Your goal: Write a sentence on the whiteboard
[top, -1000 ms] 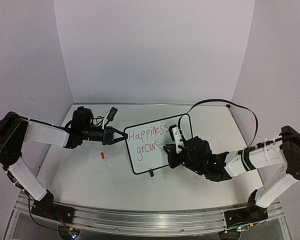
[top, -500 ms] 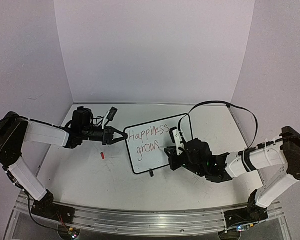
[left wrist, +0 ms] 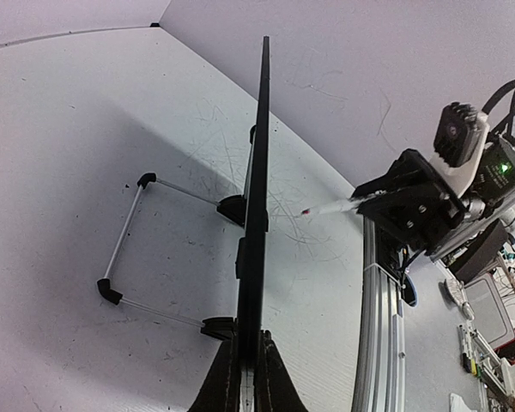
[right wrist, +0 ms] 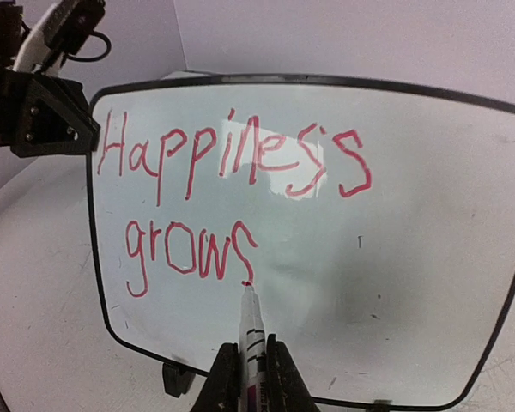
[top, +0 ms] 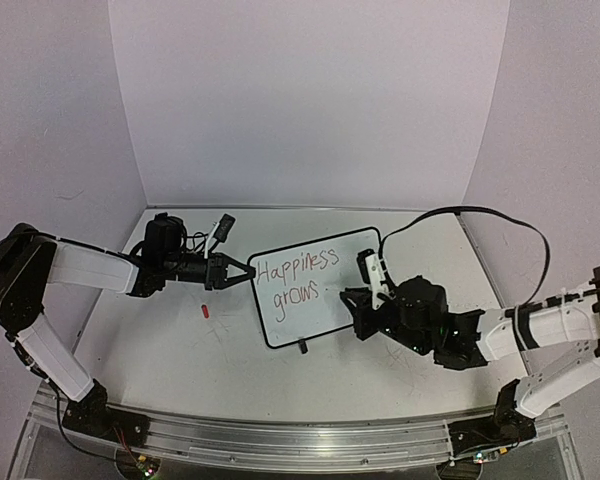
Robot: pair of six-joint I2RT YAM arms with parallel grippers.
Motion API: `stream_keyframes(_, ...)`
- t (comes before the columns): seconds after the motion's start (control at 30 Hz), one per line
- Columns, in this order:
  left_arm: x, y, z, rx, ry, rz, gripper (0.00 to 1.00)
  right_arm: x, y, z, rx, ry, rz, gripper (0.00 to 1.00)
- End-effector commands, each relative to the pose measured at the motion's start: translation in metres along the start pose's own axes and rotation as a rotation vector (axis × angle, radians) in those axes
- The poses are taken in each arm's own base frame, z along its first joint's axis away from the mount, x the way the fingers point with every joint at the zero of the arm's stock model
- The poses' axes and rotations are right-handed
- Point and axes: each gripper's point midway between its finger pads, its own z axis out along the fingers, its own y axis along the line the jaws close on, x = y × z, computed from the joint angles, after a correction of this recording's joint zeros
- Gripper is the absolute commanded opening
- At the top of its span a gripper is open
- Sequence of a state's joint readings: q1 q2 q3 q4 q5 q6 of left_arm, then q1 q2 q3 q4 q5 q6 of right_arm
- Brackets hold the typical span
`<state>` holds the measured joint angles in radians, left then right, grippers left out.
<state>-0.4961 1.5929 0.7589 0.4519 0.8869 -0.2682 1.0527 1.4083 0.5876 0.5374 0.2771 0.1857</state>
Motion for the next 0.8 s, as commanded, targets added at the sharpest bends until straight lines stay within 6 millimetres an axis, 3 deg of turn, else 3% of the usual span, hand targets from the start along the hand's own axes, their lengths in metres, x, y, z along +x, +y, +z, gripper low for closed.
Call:
stream_keyframes(0.0,0.001,-0.002,0.002,0.005,0.018,0.01,0.0,-0.031,-0.012,-0.024,-0.012,-0.124,-0.041,0.0)
stream_keyframes(0.07,0.002,-0.001,0.002,0.002,0.019,0.008,0.0,-0.025,-0.019,-0.022,-0.031,-0.103,-0.042,0.0)
stream_keyframes(0.17,0.001,-0.002,0.002,0.006,0.019,0.008,0.0,-0.017,-0.007,-0.016,-0.099,-0.073,-0.102,0.0)
stream_keyframes(0.37,-0.001,-0.001,0.001,-0.009,0.013,0.016,0.0,-0.025,0.002,0.0,-0.114,-0.07,-0.121,0.0)
stream_keyframes(0.77,0.002,0.003,0.004,-0.015,0.025,0.012,0.0,-0.015,-0.006,0.003,-0.069,-0.051,-0.102,0.0)
